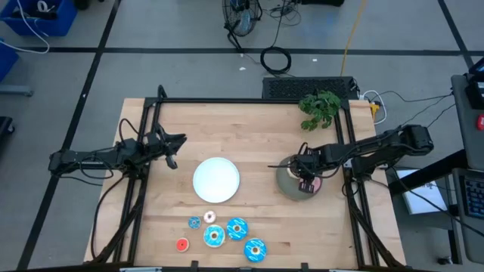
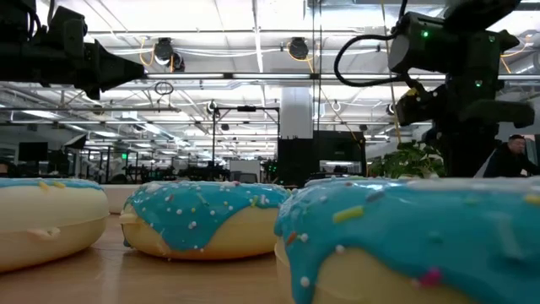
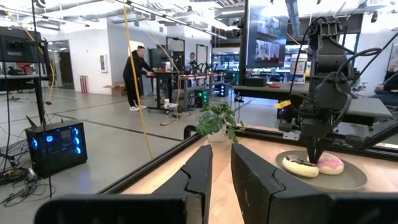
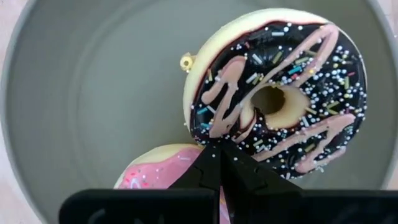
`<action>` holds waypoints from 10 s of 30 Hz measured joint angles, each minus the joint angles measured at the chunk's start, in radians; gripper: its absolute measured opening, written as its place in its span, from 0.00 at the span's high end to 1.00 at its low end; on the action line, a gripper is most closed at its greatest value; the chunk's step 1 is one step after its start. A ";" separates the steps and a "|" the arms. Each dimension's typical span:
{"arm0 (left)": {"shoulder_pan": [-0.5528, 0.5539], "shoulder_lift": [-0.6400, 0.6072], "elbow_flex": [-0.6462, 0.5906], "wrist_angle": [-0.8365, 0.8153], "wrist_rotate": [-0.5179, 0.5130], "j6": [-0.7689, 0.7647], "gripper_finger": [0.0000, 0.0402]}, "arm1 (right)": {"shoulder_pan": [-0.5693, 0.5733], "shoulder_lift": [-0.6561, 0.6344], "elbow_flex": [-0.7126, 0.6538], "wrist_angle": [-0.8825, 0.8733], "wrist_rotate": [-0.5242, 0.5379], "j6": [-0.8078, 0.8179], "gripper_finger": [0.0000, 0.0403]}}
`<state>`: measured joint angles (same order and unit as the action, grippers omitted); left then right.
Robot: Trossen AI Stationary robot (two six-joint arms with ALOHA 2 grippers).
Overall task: Pick & Place donuts
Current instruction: Put the large pink donut on the gray plate, then put the top large blue donut on the gray plate
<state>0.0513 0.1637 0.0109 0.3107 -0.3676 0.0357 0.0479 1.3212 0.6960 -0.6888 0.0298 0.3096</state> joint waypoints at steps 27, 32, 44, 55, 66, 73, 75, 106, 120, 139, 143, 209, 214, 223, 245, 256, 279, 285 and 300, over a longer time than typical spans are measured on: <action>0.000 0.000 0.000 0.000 0.000 0.001 0.83 | 0.003 -0.005 0.118 0.097 0.127 -0.116 1.00; 0.000 0.000 0.000 0.000 0.000 0.008 0.83 | 0.071 -0.005 0.243 0.082 0.069 -0.129 1.00; 0.000 0.000 0.000 -0.005 0.000 0.043 0.83 | 0.343 0.080 0.330 0.179 0.044 0.052 1.00; 0.000 0.000 0.000 -0.032 0.001 0.113 0.83 | 0.509 0.130 0.330 0.250 0.153 0.055 1.00; 0.000 0.001 0.000 -0.065 0.002 0.100 0.83 | 0.416 -0.133 0.282 0.184 0.121 -0.046 1.00; 0.000 0.002 0.000 -0.071 0.001 0.098 0.83 | 0.402 -0.486 0.037 0.314 0.115 -0.065 1.00; 0.000 0.002 0.000 -0.071 -0.002 0.098 0.83 | 0.394 -0.602 -0.019 0.334 0.173 -0.065 1.00; -0.238 0.769 0.674 -0.418 0.000 -0.086 0.83 | 0.389 -1.003 -0.567 0.908 0.204 -0.438 1.00; -0.313 1.312 1.297 -0.830 -0.037 -0.111 0.83 | 0.391 -1.186 -0.488 0.684 0.176 -0.530 1.00; -0.361 1.834 1.654 -1.135 0.298 -0.285 0.30 | 0.391 -1.223 -0.489 0.676 0.178 -0.542 1.00; -0.398 1.889 1.653 -1.111 0.401 -0.308 0.24 | 0.391 -1.223 -0.489 0.662 0.178 -0.542 1.00; -0.467 1.977 1.681 -1.110 0.384 -0.146 0.32 | 0.391 -1.210 -0.491 0.662 0.178 -0.539 1.00; -0.467 1.977 1.647 -1.059 0.375 -0.146 0.32 | 0.391 -1.210 -0.491 0.662 0.178 -0.539 1.00; -0.468 1.977 1.572 -1.003 0.367 -0.153 0.32 | 0.391 -1.210 -0.490 0.662 0.178 -0.539 1.00; -0.454 2.035 1.573 -0.906 0.446 -0.143 0.65 | 0.391 -1.210 -0.489 0.659 0.178 -0.539 1.00; -0.401 1.929 1.636 -1.030 0.393 -0.141 0.93 | 0.390 -1.210 -0.489 0.661 0.178 -0.539 1.00; -0.046 2.066 1.997 -0.890 0.488 0.016 0.96 | 0.390 -1.220 -0.489 0.673 0.340 -0.558 1.00; -0.045 2.252 2.261 -1.038 0.499 0.068 0.97 | 0.390 -1.228 -0.490 0.676 0.392 -0.559 1.00; -0.042 2.378 2.323 -1.085 0.525 0.038 0.97 | 0.390 -1.234 -0.490 0.690 0.416 -0.565 1.00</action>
<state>0.0095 2.5414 2.3337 -0.7746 0.1577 0.0732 0.4377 0.0868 0.2058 0.0008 0.4454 -0.2554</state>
